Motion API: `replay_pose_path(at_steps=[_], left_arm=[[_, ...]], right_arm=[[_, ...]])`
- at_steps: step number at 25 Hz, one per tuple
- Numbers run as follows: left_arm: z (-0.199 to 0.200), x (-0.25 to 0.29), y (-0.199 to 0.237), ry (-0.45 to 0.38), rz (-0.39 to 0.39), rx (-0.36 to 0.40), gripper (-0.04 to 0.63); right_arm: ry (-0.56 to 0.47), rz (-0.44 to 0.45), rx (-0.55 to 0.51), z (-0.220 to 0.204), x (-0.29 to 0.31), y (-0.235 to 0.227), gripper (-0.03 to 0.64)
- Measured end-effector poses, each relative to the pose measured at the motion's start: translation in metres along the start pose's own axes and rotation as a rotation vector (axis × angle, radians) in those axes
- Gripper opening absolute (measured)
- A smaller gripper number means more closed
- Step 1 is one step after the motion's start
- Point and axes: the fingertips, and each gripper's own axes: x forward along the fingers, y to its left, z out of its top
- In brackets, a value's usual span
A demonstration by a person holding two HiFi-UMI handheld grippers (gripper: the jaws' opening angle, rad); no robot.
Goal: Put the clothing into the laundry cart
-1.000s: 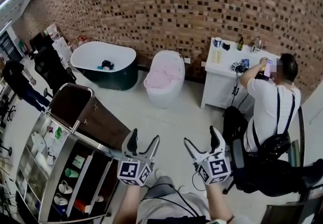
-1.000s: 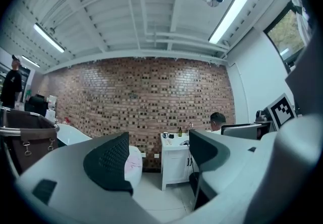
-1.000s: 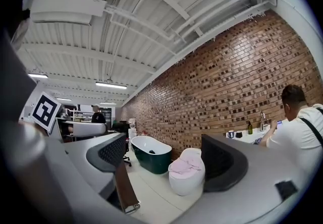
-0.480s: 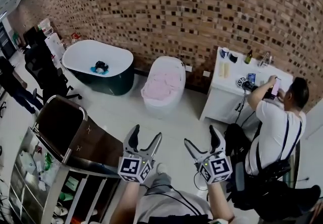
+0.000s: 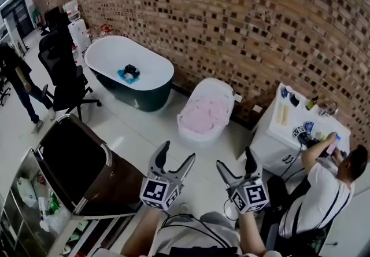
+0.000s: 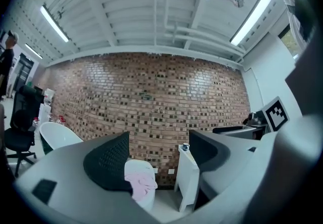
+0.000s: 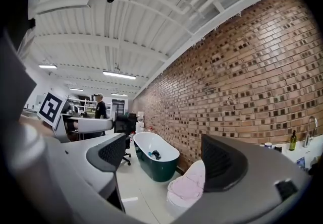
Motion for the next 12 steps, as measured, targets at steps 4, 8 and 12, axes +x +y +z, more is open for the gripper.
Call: replay_pose_path(at_steps=[4, 8, 12], left_arm=[[-0.013, 0.033, 0.023, 0.029, 0.008, -0.029, 0.360], [-0.027, 0.078, 0.040, 0.034, 0.027, -0.014, 0.360], [-0.038, 0.133, 0.061, 0.056, 0.057, -0.002, 0.360]], right_arm=[[0.033, -0.004, 0.011, -0.015, 0.032, -0.017, 0.480], [0.033, -0.012, 0.033, -0.025, 0.072, -0.058, 0.480], [0.023, 0.010, 0.045, -0.032, 0.127, -0.103, 0.480]])
